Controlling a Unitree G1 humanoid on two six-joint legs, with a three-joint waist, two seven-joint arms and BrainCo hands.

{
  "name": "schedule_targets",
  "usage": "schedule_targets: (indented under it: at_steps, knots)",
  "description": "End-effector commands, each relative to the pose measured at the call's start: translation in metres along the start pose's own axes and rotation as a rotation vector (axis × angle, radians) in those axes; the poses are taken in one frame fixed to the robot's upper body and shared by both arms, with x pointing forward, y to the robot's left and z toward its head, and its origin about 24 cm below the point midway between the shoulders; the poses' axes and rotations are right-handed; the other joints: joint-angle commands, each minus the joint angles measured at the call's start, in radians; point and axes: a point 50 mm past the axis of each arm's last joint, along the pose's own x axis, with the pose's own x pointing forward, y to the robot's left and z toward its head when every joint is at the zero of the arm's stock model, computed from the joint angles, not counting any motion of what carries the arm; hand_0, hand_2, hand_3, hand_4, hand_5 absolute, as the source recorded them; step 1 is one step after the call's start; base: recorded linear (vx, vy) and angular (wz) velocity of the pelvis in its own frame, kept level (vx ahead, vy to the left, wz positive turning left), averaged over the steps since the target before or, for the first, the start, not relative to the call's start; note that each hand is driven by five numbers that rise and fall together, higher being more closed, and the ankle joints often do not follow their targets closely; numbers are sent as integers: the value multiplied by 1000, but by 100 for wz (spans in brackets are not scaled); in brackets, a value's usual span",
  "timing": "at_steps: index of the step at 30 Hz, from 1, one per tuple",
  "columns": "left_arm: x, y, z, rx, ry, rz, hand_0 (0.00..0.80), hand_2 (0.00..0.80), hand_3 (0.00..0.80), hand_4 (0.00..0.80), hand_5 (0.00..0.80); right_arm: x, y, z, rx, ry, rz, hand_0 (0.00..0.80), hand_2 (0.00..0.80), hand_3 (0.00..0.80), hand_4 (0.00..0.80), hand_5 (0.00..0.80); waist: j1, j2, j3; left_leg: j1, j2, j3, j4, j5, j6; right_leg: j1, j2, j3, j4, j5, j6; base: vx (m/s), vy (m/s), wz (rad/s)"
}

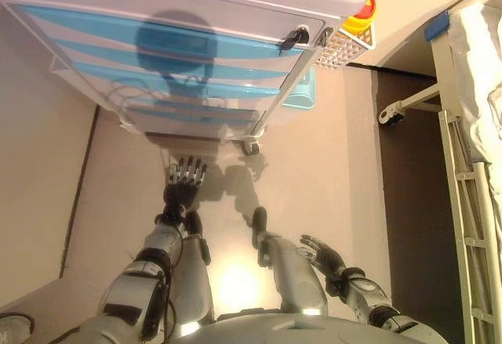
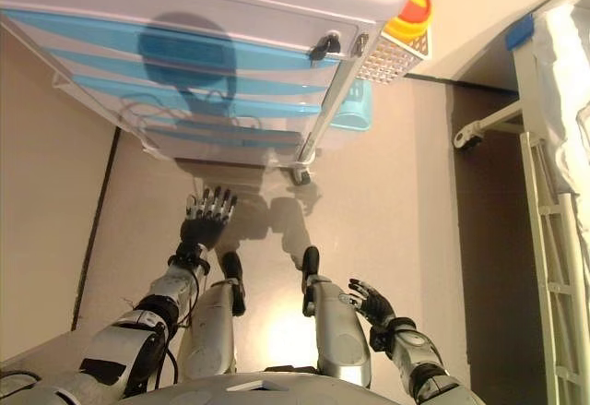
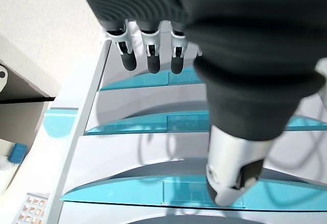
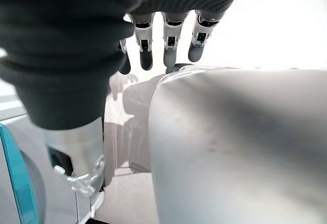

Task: Open the drawer and pick up the medicine

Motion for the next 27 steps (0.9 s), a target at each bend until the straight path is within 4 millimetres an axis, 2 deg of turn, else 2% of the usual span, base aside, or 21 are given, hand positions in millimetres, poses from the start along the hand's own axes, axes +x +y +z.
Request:
schedule_targets:
  at_steps: [1, 8, 13, 14, 16, 27]
  knots:
    - [7, -13, 3, -13, -35, -86, 0, 0, 0, 0, 0, 2, 5, 19, -5, -89, 26, 0, 0, 0, 0, 0, -8, 8, 2, -70, -40, -20, 91, -93, 31, -47, -2, 6, 66, 10, 69, -58, 1, -2]
    - [12, -22, -5, -22, -19, -155, 0, 0, 0, 0, 0, 5, 6, 35, -22, -145, 27, 0, 0, 0, 0, 0, 4, 26, 25, -143, -56, -44, 128, -93, 37, -152, 12, -17, 241, -59, 45, -44, -5, 1]
    - [10, -24, -20, -95, -18, -207, 0, 0, 0, 0, 0, 3, 3, 37, -20, -145, -6, 0, 0, 0, 0, 0, 6, 50, 37, -171, -69, -67, 154, -91, 35, -207, 14, -26, 341, -108, 21, 30, 2, 13]
    - [9, -26, -21, -105, -21, -223, 0, 0, 0, 0, 0, 3, 2, 37, -19, -144, -11, 0, 0, 0, 0, 0, 6, 54, 40, -166, -72, -75, 169, -122, 31, -208, 15, -22, 367, -138, 27, 94, 10, 13]
    - [9, -28, -23, -111, -21, -254, 0, 0, 0, 0, 0, 2, 0, 35, -20, -140, -16, 0, 0, 0, 0, 0, 7, 59, 44, -175, -72, -79, 181, -124, 32, -220, 15, -25, 386, -154, 17, 54, -3, 13]
    - [18, -59, -12, -101, -60, -460, 0, 0, 0, 0, 0, -9, -8, 29, -36, -119, -17, 0, 0, 0, 0, 0, -12, 65, 40, -215, -75, -87, 217, -114, 29, -269, 28, -18, 423, -160, -2, 2, -1, 0]
